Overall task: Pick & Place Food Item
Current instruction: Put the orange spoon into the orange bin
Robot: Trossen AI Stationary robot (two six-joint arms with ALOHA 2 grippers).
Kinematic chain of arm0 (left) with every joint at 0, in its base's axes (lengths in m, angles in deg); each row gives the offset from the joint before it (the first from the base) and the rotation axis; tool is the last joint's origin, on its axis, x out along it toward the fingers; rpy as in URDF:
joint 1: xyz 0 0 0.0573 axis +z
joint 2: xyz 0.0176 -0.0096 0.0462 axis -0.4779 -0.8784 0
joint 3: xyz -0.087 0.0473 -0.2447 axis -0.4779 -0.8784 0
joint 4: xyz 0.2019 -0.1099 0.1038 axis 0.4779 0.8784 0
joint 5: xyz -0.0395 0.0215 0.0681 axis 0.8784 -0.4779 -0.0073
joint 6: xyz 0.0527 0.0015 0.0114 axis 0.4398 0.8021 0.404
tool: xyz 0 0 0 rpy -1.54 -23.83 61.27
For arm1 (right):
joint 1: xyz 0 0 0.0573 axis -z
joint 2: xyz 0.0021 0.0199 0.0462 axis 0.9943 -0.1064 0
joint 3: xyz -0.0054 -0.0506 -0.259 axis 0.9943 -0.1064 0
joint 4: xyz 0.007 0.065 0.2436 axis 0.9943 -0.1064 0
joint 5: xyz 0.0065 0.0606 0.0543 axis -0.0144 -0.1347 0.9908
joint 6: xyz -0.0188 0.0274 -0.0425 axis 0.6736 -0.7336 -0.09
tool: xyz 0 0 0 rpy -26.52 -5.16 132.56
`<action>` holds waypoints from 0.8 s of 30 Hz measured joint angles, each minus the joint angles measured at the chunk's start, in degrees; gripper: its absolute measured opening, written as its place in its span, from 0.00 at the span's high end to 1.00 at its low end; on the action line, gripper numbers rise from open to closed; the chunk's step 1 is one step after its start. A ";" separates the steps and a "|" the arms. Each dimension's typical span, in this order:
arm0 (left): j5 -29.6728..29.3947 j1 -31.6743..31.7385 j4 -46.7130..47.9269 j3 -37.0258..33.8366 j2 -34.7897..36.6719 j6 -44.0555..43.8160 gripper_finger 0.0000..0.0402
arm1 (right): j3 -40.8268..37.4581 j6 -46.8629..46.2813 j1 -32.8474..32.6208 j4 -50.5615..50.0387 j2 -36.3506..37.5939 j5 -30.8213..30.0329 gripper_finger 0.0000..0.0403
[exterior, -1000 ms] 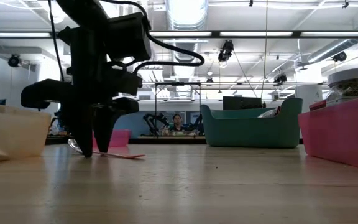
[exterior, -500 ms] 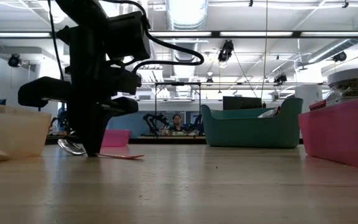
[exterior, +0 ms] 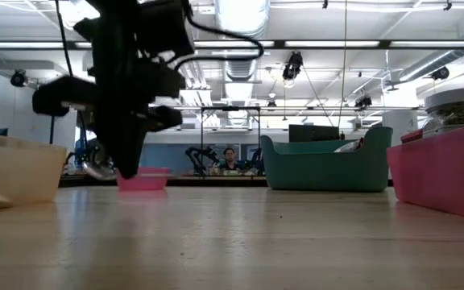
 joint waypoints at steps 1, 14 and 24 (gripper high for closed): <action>0.27 -0.05 1.19 0.79 0.29 0.45 1.00 | 0.00 0.00 0.00 -0.02 0.00 0.00 0.48; 2.48 -0.77 24.37 15.20 4.23 14.51 1.00 | 0.00 0.00 -0.01 0.04 0.00 0.02 0.48; 3.59 -4.83 30.00 16.74 9.74 27.78 1.00 | 0.00 -0.59 -0.02 1.53 -0.02 0.02 0.48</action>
